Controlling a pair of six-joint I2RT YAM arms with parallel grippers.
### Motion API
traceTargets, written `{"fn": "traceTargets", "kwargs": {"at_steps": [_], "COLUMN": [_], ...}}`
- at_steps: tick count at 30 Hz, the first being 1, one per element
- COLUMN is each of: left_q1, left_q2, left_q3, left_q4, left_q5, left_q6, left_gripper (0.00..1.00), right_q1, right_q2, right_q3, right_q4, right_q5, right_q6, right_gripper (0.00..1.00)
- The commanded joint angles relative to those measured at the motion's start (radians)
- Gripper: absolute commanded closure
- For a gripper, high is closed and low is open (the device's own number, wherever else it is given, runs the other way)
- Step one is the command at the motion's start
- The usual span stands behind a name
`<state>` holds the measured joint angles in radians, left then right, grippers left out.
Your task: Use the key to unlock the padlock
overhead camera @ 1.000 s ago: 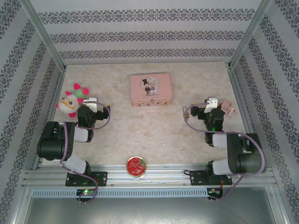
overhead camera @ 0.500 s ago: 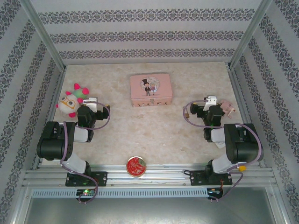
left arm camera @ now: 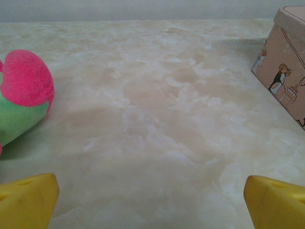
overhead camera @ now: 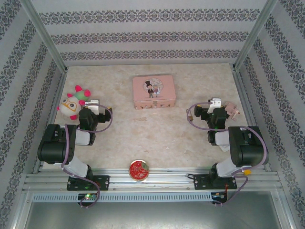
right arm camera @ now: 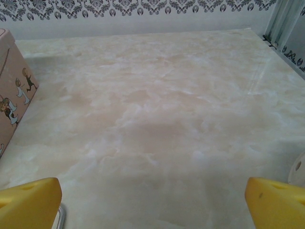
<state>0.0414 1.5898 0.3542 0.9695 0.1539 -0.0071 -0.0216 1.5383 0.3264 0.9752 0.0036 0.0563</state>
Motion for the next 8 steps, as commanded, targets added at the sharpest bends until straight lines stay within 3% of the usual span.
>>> {"fn": "traceTargets", "kwargs": {"at_steps": [1, 8], "left_q1": [0.011, 0.011], "left_q2": [0.003, 0.002], "left_q3": [0.018, 0.015], "left_q4": [0.012, 0.016], "left_q5": [0.006, -0.016], "left_q6": [-0.008, -0.016], "left_gripper": [0.01, 0.01], "right_q1": [0.012, 0.014], "right_q2": [-0.008, -0.009], "right_q3": [0.011, 0.011], "right_q4": [0.007, 0.005], "right_q5": [0.016, 0.018], "right_q6": [0.007, 0.005], "right_gripper": [0.02, 0.02]}}
